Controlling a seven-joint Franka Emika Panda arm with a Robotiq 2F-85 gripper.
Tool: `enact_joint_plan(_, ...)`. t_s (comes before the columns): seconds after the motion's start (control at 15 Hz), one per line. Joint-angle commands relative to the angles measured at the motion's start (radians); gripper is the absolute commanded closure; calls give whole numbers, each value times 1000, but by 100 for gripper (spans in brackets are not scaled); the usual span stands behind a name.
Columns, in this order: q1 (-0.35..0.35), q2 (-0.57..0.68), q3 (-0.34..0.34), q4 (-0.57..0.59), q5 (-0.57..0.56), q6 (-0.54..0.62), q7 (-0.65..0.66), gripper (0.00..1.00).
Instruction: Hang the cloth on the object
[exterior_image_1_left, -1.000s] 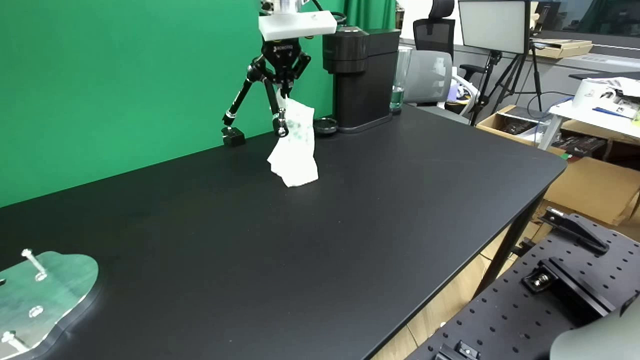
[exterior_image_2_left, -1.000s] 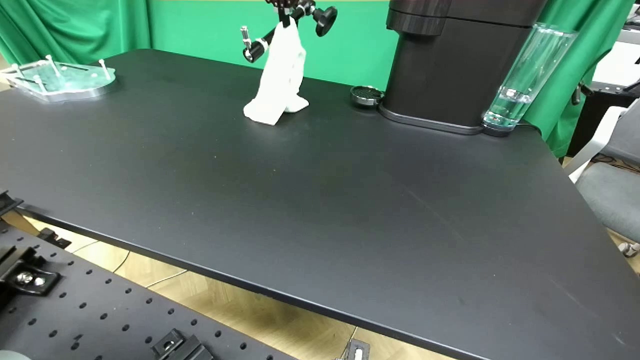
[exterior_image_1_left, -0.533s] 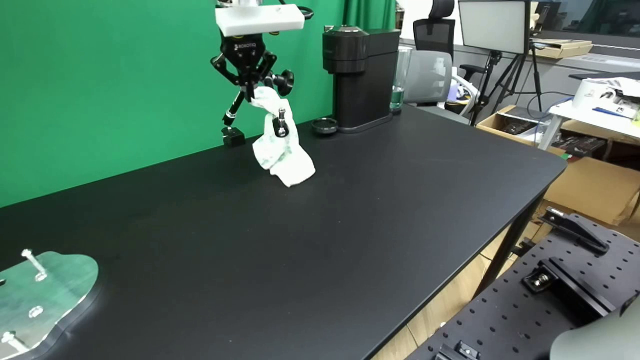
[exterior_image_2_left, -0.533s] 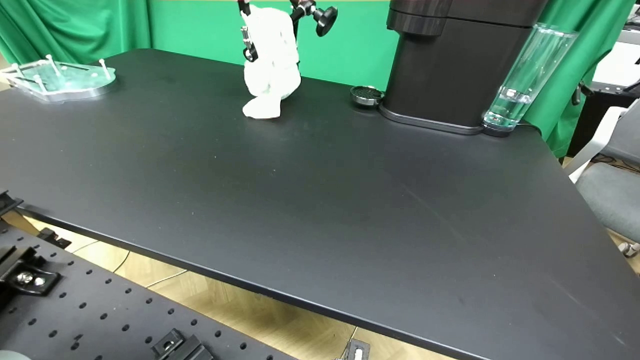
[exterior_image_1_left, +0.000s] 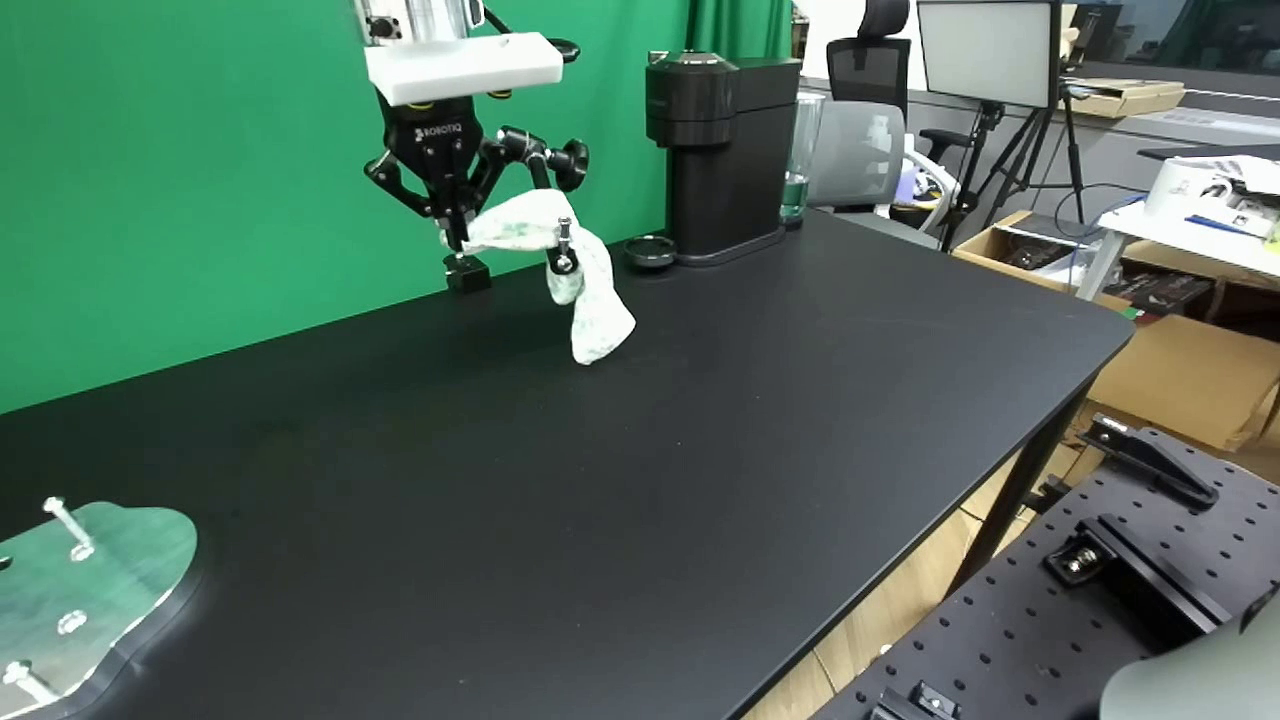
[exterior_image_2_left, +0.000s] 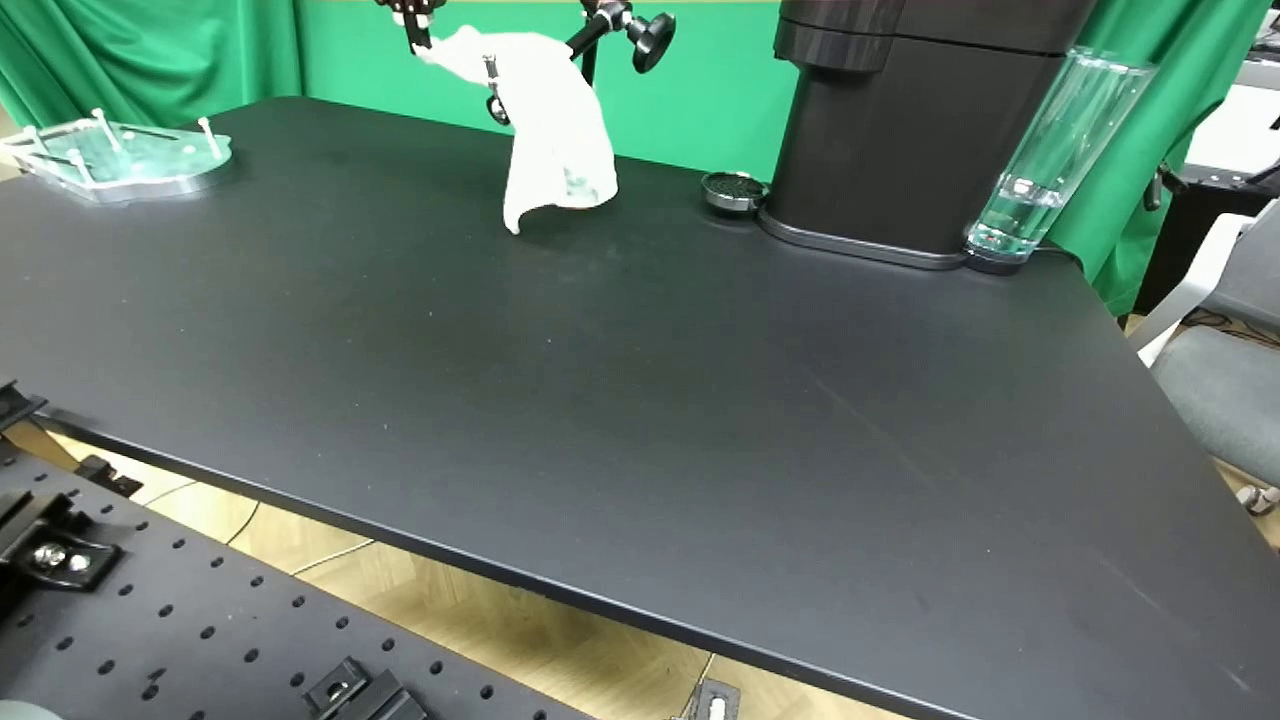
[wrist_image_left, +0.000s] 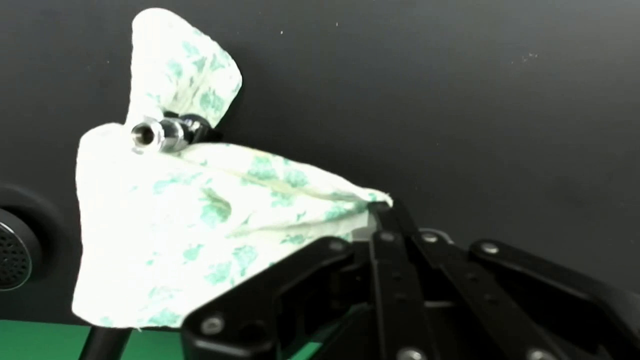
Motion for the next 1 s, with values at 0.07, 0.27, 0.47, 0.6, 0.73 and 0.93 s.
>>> enact_joint_plan(0.07, 4, 18, 3, 13, -12, -48, -1, 100)
enact_joint_plan(0.27, 6, 34, 0, 16, -17, -62, -1, 100)
enact_joint_plan(0.47, 9, 53, -4, 23, -21, -85, 6, 100)
enact_joint_plan(0.6, 10, 64, -6, 25, -25, -98, 8, 100)
enact_joint_plan(0.73, 11, 72, -7, 27, -30, -106, 8, 100)
enact_joint_plan(0.93, 12, 77, -8, 24, -40, -107, 7, 100)
